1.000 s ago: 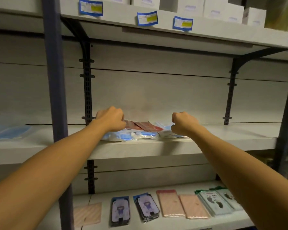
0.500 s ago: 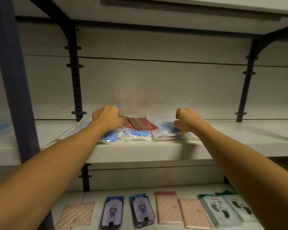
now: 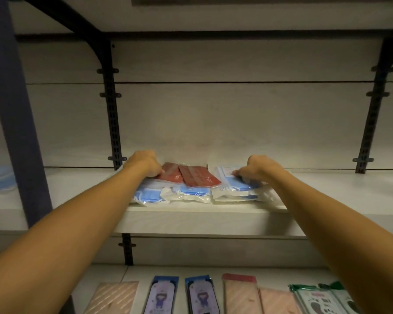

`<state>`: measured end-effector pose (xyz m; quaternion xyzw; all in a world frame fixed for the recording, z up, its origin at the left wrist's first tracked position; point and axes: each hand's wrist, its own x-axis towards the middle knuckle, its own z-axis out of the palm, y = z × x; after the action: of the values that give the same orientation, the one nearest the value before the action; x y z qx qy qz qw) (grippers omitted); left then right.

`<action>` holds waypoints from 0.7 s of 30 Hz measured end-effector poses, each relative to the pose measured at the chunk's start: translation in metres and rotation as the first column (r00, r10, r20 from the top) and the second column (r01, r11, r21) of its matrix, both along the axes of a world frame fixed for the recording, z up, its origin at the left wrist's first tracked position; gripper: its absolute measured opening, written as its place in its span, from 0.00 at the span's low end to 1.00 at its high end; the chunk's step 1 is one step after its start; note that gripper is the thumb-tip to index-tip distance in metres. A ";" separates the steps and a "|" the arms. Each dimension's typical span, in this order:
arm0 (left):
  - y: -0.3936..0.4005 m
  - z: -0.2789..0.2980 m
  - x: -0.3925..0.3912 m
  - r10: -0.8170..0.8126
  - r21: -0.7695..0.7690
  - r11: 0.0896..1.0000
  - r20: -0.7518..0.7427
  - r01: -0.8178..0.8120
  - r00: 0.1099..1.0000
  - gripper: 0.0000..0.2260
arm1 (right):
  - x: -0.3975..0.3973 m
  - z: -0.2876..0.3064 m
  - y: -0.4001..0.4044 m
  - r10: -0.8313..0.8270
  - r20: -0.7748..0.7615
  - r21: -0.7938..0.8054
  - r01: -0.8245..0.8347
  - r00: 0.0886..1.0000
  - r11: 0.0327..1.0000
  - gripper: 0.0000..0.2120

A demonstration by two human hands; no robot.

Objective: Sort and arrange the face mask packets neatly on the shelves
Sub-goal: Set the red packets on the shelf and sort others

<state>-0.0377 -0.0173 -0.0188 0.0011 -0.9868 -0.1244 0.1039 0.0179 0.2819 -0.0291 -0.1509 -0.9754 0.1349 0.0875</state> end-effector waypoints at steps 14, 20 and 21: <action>-0.013 0.013 0.003 0.006 0.398 0.917 0.068 -0.033 0.998 0.07 | -0.002 0.015 -0.006 -0.066 0.070 -0.052 0.069 0.995 0.996 0.13; -0.012 0.022 0.014 0.001 0.531 0.847 -0.024 0.012 1.000 0.08 | 0.008 0.026 0.007 -0.125 -0.073 -0.269 0.101 0.989 0.958 0.15; -0.011 0.023 0.017 0.005 0.534 0.845 -0.052 0.023 0.999 0.07 | 0.008 0.027 0.010 -0.155 -0.120 -0.336 0.107 0.981 0.936 0.18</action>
<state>-0.0211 -0.0285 0.0042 0.0221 -0.9102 -0.3945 0.1245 0.0259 0.2918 -0.0019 -0.2177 -0.9182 0.2995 0.1405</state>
